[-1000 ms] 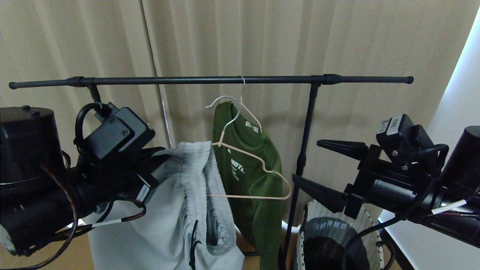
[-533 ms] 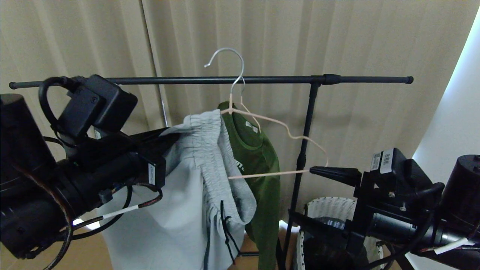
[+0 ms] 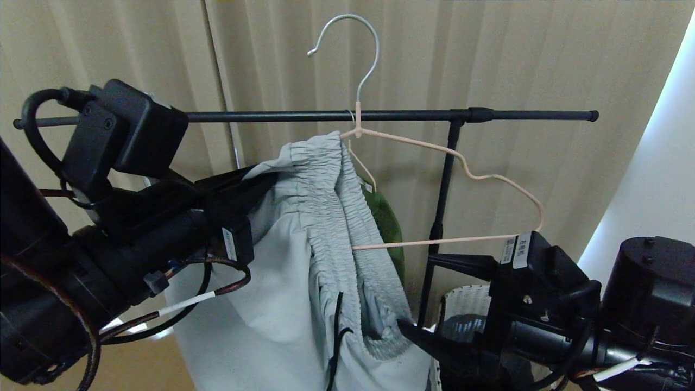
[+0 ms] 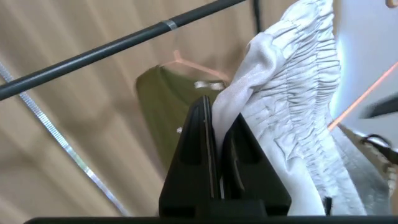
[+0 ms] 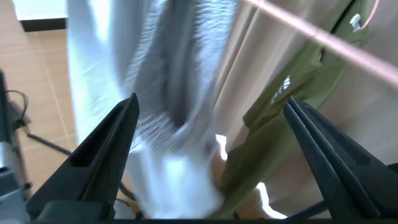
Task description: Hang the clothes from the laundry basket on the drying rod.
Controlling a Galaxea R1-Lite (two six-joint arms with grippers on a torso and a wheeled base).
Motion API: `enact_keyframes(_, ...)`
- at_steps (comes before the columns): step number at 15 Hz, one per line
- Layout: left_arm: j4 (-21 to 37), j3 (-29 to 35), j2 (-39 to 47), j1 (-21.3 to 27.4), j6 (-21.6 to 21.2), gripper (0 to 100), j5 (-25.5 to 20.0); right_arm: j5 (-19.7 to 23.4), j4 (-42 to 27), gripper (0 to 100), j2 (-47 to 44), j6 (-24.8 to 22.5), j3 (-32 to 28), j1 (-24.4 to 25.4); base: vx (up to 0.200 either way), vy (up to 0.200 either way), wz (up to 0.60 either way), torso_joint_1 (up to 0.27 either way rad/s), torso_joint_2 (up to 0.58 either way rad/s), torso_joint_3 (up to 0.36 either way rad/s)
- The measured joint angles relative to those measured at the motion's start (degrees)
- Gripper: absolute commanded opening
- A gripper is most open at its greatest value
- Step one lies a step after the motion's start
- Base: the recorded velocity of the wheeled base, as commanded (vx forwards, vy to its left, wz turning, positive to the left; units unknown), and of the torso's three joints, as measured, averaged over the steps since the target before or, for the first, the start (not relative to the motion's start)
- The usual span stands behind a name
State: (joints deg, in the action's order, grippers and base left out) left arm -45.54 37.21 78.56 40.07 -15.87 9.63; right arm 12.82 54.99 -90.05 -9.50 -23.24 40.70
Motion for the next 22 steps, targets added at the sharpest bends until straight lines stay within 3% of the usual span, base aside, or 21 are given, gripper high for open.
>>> enact_keyframes(3, -0.3, 0.2, -0.1, 0.3, 0.1, 0, 0.0, -3.7, 3.1, 100, -3.1, -0.1, 0.1, 0.0, 0.0, 0.0, 0.0, 0.0, 0.0, 0.0)
enact_keyframes(9, -2.6, 0.2, -0.1, 0.4, 1.6, 0, 0.0, -5.4, 3.3, 100, -6.5, -0.2, 1.0, 0.1, 0.0, 0.0, 0.0, 0.0, 0.0, 0.0)
enact_keyframes(13, -3.1, 0.3, -0.2, 0.4, 3.5, 0, 0.0, -9.7, 2.6, 100, -7.4, -0.2, 1.0, 0.1, 0.0, 0.0, 0.0, 0.0, 0.0, 0.0)
enact_keyframes(16, -3.9, 0.3, -0.2, 0.2, 3.4, 0, 0.1, -15.9, 2.5, 100, -7.9, -0.4, 1.0, -0.6, 0.0, 0.0, 0.0, 0.0, 0.0, 0.0)
enact_keyframes(18, -3.9, 0.0, -0.3, -0.3, 2.1, 0, 0.2, -18.0, 1.2, 100, -7.9, -0.6, 1.0, -2.7, 0.0, 0.0, 0.0, 0.0, 0.0, 0.0)
enact_keyframes(21, -4.0, -0.2, -0.4, -4.2, -6.5, 0, 0.0, -19.1, -2.1, 100, -6.3, -0.6, 0.5, -8.0, 0.0, 0.0, 0.0, 0.0, 0.0, 0.0)
enact_keyframes(22, -4.1, -0.3, -0.4, -5.0, -7.5, 0, 0.0, -19.2, -2.4, 100, -5.6, -0.6, 0.3, -10.0, 0.0, 0.0, 0.0, 0.0, 0.0, 0.0)
